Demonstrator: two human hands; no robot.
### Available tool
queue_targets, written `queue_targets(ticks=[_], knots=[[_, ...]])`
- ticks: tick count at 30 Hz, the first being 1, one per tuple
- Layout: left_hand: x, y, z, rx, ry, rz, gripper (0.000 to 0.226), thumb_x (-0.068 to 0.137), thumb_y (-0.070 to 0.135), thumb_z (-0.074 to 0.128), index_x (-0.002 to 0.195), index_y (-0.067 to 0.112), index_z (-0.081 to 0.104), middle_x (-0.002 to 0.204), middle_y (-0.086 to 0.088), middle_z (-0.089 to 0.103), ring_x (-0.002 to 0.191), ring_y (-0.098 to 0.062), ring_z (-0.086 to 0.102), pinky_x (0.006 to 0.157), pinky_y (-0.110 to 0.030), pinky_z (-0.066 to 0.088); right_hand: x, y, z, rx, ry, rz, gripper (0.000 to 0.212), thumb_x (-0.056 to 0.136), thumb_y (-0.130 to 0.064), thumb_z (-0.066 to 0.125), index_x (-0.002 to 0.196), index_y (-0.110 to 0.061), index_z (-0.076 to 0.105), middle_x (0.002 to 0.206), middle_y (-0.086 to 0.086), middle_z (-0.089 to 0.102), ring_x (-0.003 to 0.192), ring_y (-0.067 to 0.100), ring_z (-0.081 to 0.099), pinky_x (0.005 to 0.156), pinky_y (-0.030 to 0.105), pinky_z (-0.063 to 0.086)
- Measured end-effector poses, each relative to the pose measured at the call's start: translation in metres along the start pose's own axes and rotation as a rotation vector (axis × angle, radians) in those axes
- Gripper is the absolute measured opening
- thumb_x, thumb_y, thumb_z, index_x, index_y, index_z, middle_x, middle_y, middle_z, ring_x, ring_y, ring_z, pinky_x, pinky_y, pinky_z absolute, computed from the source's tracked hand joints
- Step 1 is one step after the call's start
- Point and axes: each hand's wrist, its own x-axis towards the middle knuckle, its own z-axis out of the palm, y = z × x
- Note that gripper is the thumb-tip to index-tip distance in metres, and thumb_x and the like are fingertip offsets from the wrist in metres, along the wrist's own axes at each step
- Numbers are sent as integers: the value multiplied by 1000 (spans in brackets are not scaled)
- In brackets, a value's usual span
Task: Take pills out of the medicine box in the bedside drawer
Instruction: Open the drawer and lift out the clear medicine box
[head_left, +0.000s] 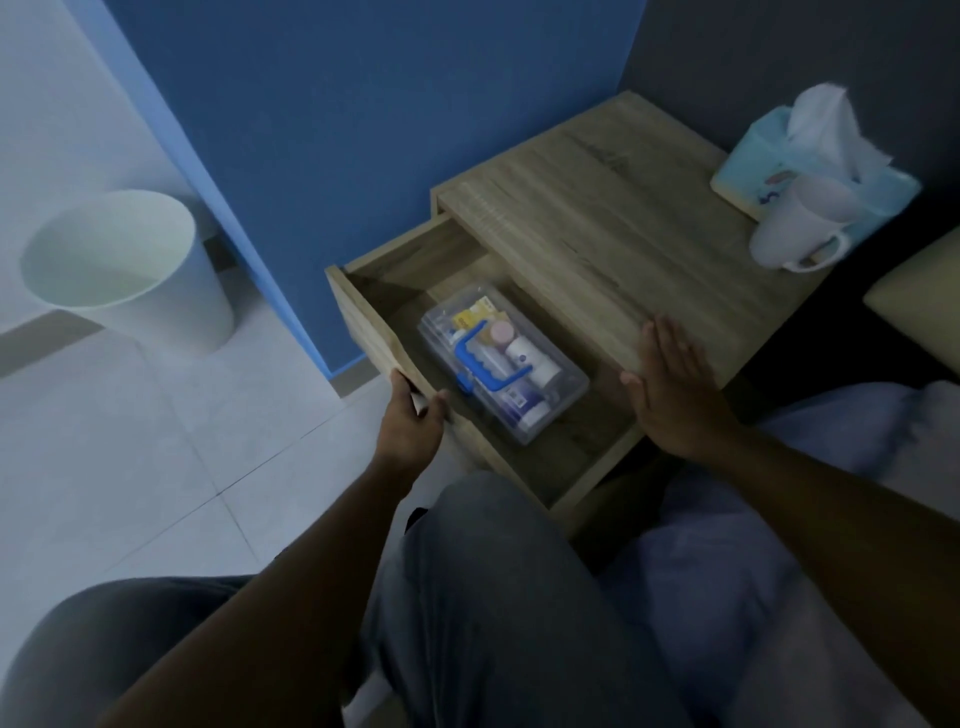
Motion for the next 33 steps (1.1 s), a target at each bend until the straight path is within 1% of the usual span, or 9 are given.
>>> queue_targets(ticks=[5, 7, 9, 11, 14, 19, 25, 29, 33], knots=[[-2, 4, -2, 18, 56, -17, 63, 90, 35, 62, 145, 30, 30, 145, 3, 49, 114, -10, 56, 83, -29, 49, 4, 4, 1, -2, -36, 10, 70, 105, -44, 24, 158, -8, -2, 167, 12, -7, 154, 23, -8, 123, 40, -6], [-4, 11, -2, 53, 94, -18, 77, 88, 32, 66, 150, 31, 19, 152, 1, 41, 126, -18, 52, 93, -37, 49, 4, 1, 0, 23, -42, 43, 69, 105, -42, 25, 158, -6, -1, 167, 14, -6, 154, 25, -7, 123, 41, -6], [-4, 24, -2, 151, 153, 66, 94, 83, 28, 72, 151, 35, 8, 161, 1, 23, 143, -27, 33, 107, -46, 38, -1, -9, -1, 53, -11, 68, 68, 105, -39, 26, 157, -3, 2, 166, 18, -2, 154, 30, -4, 123, 43, -4], [-3, 38, -6, 273, 181, 201, 107, 78, 28, 77, 152, 34, 0, 164, 5, 1, 150, -24, 10, 114, -45, 25, -13, -27, -2, 39, 90, -30, 65, 104, -37, 26, 157, -2, 10, 166, 19, 9, 154, 33, 3, 123, 47, 0], [3, 57, -14, 443, 145, 289, 112, 75, 31, 79, 153, 33, -1, 163, 8, -12, 151, -22, -1, 116, -49, 23, -33, -66, 0, 147, 122, -190, 63, 102, -38, 27, 157, -9, 16, 166, 11, 17, 155, 26, 7, 125, 48, 7], [21, 88, -21, 616, 23, 366, 78, 87, 33, 65, 151, 28, 21, 163, 2, 11, 150, -25, 12, 113, -54, 32, -44, -117, 6, 569, -32, -8, 61, 104, -38, 34, 159, -26, 9, 168, -3, 2, 154, 17, -4, 124, 50, 17], [55, 103, -14, 628, -76, 313, 66, 90, 27, 60, 148, 25, 29, 153, -5, 35, 139, -29, 36, 105, -53, 44, -25, -138, 13, 547, -92, 286, 82, 102, -43, 42, 157, -17, -12, 166, 3, -18, 154, 21, -12, 125, 49, 12], [76, 99, -8, 552, -169, 188, 66, 92, 27, 57, 149, 28, 25, 148, -8, 39, 128, -28, 48, 94, -44, 52, -15, -147, 28, 663, -62, 449, 86, 101, -46, 44, 157, -19, -15, 166, 2, -17, 154, 25, 5, 122, 49, 25], [92, 93, -3, 556, -166, 147, 64, 96, 28, 52, 151, 21, 22, 152, -14, 33, 137, -33, 38, 104, -52, 44, -6, -158, 44, 786, 59, 600, 88, 97, -43, 48, 156, -25, -15, 167, -1, -12, 150, 30, 21, 115, 53, 35]])
